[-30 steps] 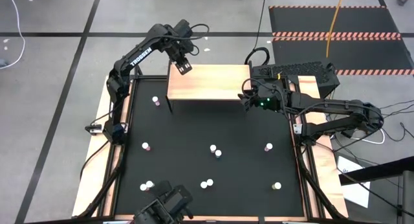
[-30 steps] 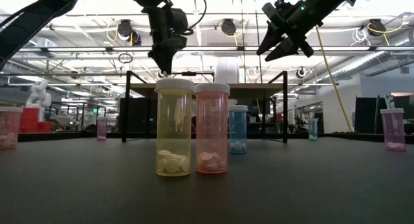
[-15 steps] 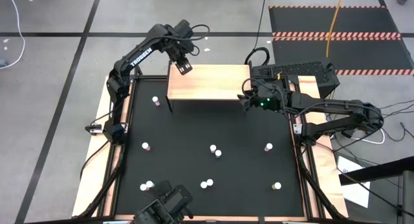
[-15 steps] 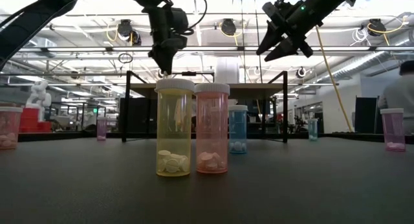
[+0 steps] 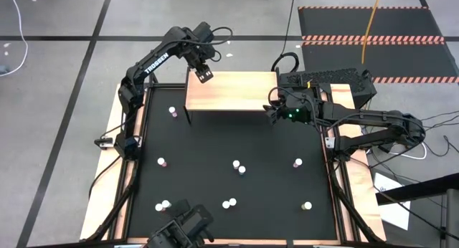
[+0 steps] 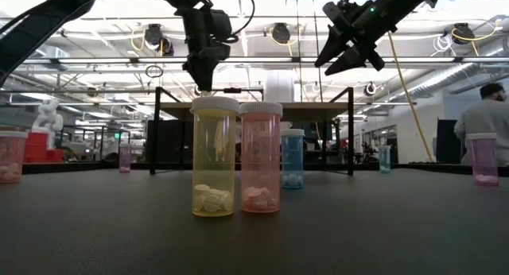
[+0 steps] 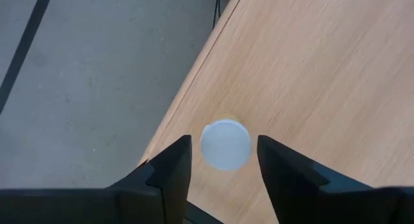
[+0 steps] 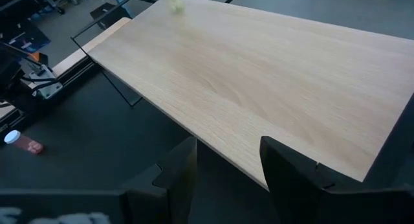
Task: Pick and place medicine bottles onto shelf by color
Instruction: Put the top left yellow pill bottle on the shelf, then put the middle pink pill bottle on the shelf
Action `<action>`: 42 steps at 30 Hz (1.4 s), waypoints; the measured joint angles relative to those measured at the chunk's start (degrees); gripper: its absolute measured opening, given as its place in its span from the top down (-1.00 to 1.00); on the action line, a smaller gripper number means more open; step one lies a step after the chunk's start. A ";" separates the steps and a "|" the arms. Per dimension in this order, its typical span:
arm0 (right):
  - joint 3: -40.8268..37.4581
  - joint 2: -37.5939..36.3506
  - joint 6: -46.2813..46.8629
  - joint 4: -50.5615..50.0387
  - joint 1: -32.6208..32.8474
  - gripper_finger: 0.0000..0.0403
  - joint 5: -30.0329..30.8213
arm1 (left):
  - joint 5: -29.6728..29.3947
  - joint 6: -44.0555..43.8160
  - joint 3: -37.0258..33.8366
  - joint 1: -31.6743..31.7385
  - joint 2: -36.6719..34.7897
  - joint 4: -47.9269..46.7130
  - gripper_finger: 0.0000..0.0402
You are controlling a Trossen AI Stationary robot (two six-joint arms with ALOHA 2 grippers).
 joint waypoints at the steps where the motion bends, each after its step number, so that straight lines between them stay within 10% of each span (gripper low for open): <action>1: 0.00 0.00 0.00 0.00 0.00 0.18 0.01 | 0.02 0.00 0.00 0.00 0.00 0.02 0.10; 26: 0.00 0.02 -1.02 2.45 0.02 0.18 -0.15 | -0.20 2.79 -0.04 -0.96 -18.98 -2.10 0.09; 33: -0.02 0.02 -10.32 12.55 0.04 0.18 -10.93 | 3.58 -6.05 0.02 -2.07 -25.24 -3.33 0.10; 42: -2.07 0.04 -7.72 12.56 0.06 0.18 -14.98 | -1.82 -18.42 0.00 -16.44 -32.11 -4.74 0.10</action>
